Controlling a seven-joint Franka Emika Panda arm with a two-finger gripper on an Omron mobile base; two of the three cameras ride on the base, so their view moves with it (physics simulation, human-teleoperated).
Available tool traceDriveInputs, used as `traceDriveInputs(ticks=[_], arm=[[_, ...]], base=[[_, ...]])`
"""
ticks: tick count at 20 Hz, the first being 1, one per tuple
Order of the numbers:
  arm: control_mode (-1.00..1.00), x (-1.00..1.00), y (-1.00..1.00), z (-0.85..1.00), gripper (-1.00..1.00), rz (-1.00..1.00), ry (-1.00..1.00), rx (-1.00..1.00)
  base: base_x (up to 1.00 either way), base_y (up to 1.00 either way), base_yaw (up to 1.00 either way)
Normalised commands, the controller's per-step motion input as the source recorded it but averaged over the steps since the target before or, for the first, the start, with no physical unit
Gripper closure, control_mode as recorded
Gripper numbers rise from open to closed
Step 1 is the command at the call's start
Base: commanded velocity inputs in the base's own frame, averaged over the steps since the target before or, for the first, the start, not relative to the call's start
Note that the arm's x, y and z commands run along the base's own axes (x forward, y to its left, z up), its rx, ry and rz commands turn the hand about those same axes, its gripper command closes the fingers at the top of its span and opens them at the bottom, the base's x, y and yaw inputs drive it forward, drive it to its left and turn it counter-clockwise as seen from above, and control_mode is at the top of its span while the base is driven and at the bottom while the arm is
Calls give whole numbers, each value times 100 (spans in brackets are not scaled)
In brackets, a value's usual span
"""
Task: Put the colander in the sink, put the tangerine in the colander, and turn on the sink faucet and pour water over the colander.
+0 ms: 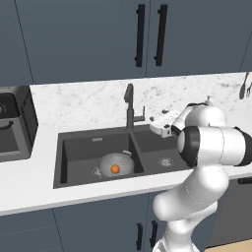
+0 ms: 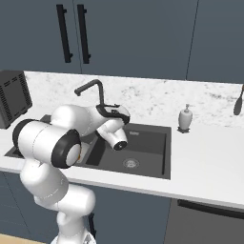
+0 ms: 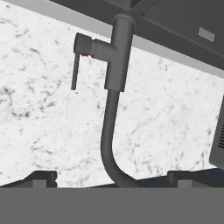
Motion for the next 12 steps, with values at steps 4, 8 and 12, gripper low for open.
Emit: traceDriveInputs(ticks=[4,8,12], arm=[[-100,3,3,0,-100,0,-9,0],[-100,7,1,8,-100,0,-3,2],[-100,13,0,26,-100,0,-3,7]], base=[[0,0,0],[0,0,0],[0,0,0]])
